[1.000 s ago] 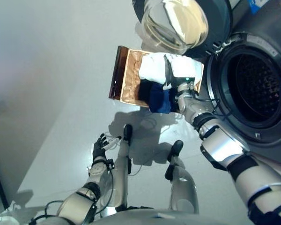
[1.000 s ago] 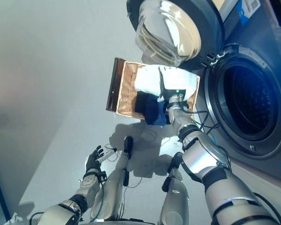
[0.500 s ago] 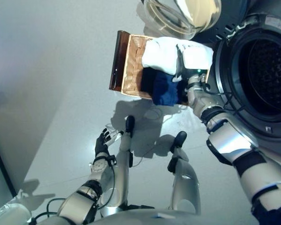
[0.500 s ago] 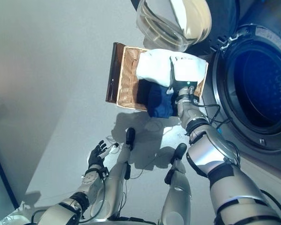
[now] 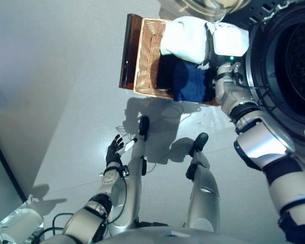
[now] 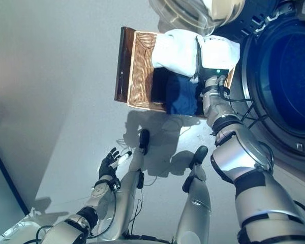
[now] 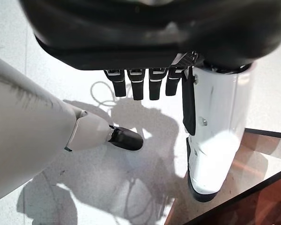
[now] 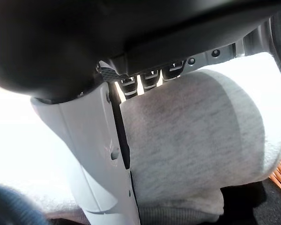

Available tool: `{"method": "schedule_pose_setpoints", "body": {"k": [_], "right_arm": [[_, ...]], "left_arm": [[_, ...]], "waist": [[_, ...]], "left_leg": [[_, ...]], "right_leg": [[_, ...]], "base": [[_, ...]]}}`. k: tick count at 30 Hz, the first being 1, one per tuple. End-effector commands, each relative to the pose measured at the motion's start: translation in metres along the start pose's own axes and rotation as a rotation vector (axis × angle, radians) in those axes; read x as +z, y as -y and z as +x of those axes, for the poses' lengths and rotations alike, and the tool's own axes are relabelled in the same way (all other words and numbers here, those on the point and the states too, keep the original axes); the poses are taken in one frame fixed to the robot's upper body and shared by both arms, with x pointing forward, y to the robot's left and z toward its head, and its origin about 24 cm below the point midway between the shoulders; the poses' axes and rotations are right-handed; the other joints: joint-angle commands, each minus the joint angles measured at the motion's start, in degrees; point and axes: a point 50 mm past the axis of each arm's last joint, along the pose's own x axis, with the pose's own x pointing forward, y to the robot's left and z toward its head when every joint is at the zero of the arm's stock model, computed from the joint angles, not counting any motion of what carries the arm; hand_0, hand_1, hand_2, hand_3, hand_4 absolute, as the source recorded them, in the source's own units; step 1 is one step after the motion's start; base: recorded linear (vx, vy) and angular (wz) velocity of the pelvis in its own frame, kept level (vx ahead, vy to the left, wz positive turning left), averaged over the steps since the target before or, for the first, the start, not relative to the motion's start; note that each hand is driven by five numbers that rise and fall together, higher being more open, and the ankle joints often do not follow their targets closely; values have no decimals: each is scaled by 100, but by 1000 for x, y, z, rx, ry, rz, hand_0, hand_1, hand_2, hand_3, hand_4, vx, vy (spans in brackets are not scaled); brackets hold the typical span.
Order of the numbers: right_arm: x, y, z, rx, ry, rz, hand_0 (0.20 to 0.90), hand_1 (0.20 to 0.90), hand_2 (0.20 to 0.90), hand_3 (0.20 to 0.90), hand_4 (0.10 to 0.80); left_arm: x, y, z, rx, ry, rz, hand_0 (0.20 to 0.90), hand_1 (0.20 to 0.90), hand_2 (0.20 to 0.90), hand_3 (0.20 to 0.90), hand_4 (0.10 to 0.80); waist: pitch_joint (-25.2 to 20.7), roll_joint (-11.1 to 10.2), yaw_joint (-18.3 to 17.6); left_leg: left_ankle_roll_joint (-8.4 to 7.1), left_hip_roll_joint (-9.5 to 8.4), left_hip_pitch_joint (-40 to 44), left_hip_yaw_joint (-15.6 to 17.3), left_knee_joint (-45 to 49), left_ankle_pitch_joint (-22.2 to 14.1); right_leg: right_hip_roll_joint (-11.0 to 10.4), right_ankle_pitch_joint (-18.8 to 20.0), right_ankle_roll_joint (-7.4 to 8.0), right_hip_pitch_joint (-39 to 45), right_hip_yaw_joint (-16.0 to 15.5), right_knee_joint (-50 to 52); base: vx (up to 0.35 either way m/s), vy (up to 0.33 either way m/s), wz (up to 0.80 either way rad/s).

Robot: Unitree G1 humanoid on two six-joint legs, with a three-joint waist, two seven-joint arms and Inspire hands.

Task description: Pick up the clothes and place them into the washing machine

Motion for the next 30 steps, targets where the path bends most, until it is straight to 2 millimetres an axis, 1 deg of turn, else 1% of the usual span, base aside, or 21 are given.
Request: {"method": "schedule_pose_setpoints", "body": {"k": [1, 2, 3, 4, 7, 8, 9, 11, 18, 30], "right_arm": [[-28, 90, 42, -259, -85, -48, 900, 900, 900, 900, 800], [-29, 92, 43, -260, -87, -43, 900, 900, 900, 900, 800], [-29, 95, 45, -266, -86, -34, 842, 842, 842, 842, 759], [-27, 101, 47, -269, -82, -19, 535, 535, 535, 535, 539], [-26, 105, 49, -276, -79, -3, 381, 381, 381, 381, 429], [-25, 106, 50, -279, -79, 8, 227, 227, 227, 227, 320], [-25, 106, 50, -279, -79, 8, 203, 203, 203, 203, 302], [-23, 107, 50, -284, -73, 25, 200, 200, 200, 200, 300], [-20, 102, 50, -259, -71, 60, 200, 200, 200, 200, 300], [-20, 97, 48, -249, -76, 48, 200, 200, 200, 200, 300]], "left_arm": [[5, -7, 1, 17, 40, -14, 900, 900, 900, 900, 800], [5, -8, 0, 19, 37, -14, 900, 900, 900, 900, 800], [5, -8, 1, 22, 37, -19, 900, 900, 900, 900, 800], [5, -9, 1, 26, 37, -23, 900, 900, 900, 900, 800], [4, -12, 1, 35, 31, -21, 900, 900, 900, 900, 800], [2, -13, 1, 37, 25, -20, 900, 900, 900, 900, 800], [2, -13, 1, 37, 25, -20, 900, 900, 900, 900, 800], [1, -15, 0, 42, 20, -21, 900, 900, 900, 900, 800], [-5, -21, -1, 65, -8, -15, 900, 900, 900, 900, 800], [-8, -27, -2, 79, -18, -15, 900, 900, 900, 900, 800]], "waist": [[86, -80, -34], [80, -82, -34], [77, -79, -27], [63, -91, -15], [52, -111, -17], [48, -115, -18], [48, -115, -18], [24, -137, -23], [-17, -172, -40], [-40, -197, -60]], "left_leg": [[-714, 127, 176, -170, -55, -242], [-715, 120, 164, -180, -55, -237], [-715, 114, 152, -181, -55, -233], [-713, 99, 135, -184, -55, -236], [-708, 96, 123, -202, -55, -241], [-707, 94, 114, -208, -55, -242], [-707, 94, 114, -208, -55, -242], [-706, 87, 98, -206, -55, -244], [-689, 82, 140, -213, -55, -262], [-692, 82, 193, -200, -55, -254]], "right_leg": [[-259, 805, 351, 146, 425, -737], [-262, 802, 347, 138, 427, -739], [-265, 801, 343, 127, 434, -733], [-262, 805, 340, 112, 443, -745], [-255, 809, 339, 104, 450, -758], [-260, 821, 341, 102, 450, -769], [-260, 821, 341, 102, 450, -769], [-251, 827, 338, 97, 477, -798], [-229, 823, 330, 156, 490, -829], [-191, 831, 313, 232, 543, -884]], "base": [[18, -2, -3], [0, 0, 0], [0, 0, 0], [0, 0, 0], [13, -8, 4], [0, 0, 0], [0, 0, 0], [0, 0, 0], [0, 0, 0], [0, 0, 0]]}}
